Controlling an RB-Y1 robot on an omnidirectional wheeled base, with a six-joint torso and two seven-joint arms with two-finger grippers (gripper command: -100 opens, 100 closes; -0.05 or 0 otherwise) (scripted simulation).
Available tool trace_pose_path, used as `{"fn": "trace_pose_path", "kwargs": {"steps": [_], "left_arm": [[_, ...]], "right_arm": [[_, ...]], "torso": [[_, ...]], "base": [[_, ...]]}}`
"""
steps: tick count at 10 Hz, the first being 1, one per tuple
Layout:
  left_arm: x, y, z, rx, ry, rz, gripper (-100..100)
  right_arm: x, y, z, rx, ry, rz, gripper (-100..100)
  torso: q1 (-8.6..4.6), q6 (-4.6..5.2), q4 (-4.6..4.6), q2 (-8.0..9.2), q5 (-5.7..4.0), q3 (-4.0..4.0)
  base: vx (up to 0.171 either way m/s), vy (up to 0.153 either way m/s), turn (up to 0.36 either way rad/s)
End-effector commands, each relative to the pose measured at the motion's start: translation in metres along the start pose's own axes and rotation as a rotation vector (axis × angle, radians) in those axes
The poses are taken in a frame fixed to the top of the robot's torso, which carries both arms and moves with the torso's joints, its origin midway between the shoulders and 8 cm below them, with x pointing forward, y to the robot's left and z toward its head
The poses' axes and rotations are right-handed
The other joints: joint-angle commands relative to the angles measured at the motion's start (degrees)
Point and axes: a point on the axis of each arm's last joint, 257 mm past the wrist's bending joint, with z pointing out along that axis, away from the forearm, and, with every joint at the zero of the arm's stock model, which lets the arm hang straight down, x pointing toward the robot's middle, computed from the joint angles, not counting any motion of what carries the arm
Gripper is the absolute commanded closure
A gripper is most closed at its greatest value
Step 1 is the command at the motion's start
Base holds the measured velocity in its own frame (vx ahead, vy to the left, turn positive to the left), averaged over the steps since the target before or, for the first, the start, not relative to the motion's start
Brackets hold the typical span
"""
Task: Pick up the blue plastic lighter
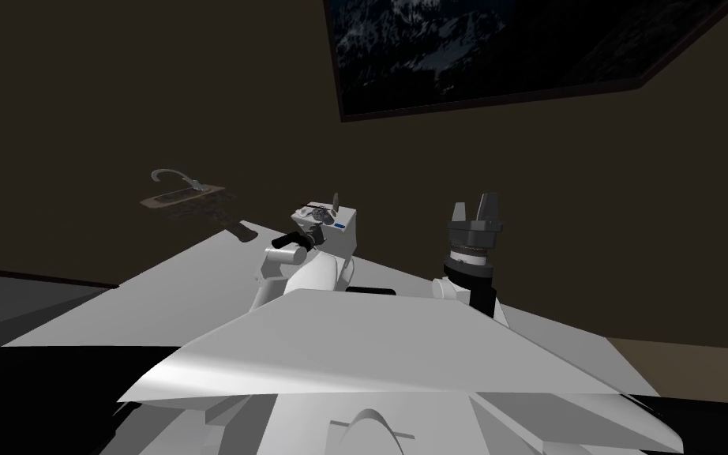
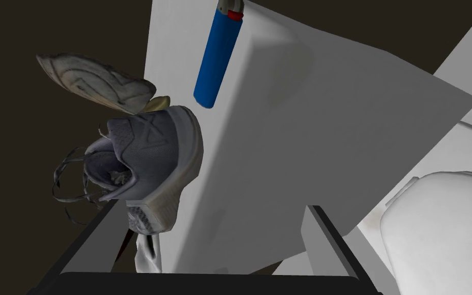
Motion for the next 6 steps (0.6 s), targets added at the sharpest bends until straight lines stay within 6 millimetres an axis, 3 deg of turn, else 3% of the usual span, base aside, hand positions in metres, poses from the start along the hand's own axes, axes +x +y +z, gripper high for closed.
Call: {"fn": "trace_pose_path", "kwargs": {"steps": [1,6], "left_arm": [[0.005,0.0,-0.005,-0.025,0.014,-0.007,-100],[0.013,0.011,-0.016,-0.111,0.038,-0.015,-100]], "right_arm": [[0.0,0.0,0.0,0.0,0.0,0.0,0],[0.0,0.0,0.0,0.0,0.0,0.0,0]], "torso": [[0.0,0.0,0.0,0.0,0.0,0.0],[0.0,0.0,-0.01,-0.04,0.0,-0.03]], "base": [[0.02,0.005,-0.048],[0.034,0.015,-0.03]]}}
